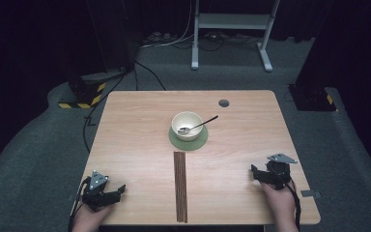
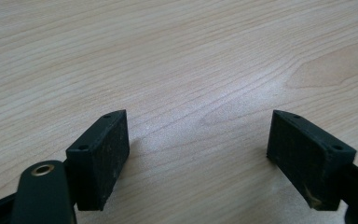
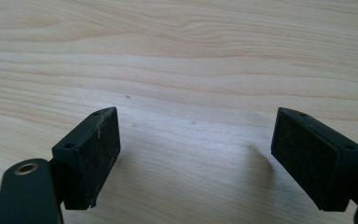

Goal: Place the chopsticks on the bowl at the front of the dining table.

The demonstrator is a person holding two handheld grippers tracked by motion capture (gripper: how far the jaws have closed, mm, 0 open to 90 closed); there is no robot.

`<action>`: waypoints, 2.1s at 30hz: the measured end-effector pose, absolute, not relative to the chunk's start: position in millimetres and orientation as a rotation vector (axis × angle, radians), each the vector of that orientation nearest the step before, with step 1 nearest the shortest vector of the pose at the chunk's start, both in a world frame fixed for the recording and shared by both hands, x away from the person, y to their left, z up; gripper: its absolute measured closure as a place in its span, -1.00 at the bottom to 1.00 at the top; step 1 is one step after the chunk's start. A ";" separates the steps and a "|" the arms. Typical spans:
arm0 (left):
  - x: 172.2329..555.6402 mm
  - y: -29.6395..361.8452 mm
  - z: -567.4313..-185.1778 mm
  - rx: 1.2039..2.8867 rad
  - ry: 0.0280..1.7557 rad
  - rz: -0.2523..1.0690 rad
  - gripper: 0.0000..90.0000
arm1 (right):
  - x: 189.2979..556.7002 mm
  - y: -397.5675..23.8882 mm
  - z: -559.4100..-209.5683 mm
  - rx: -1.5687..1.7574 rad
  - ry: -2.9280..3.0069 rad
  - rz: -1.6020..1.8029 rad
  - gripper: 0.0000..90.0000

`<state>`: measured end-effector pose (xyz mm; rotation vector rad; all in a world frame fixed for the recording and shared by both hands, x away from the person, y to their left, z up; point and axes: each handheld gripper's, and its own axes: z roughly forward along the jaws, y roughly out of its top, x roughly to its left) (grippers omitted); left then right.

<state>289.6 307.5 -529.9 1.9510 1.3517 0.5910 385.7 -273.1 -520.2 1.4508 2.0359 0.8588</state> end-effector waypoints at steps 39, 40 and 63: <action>289.8 307.6 -529.8 1.952 1.350 0.590 -0.53 | 360.2 -177.6 -516.2 1.219 2.201 1.046 -0.46; 289.9 307.7 -529.8 1.953 1.349 0.589 -0.53 | 359.8 -174.5 -516.7 1.221 2.214 1.048 -0.46; 290.1 308.6 -529.5 1.970 1.334 0.582 -0.53 | 352.5 -85.8 -515.0 1.037 2.421 1.137 -0.14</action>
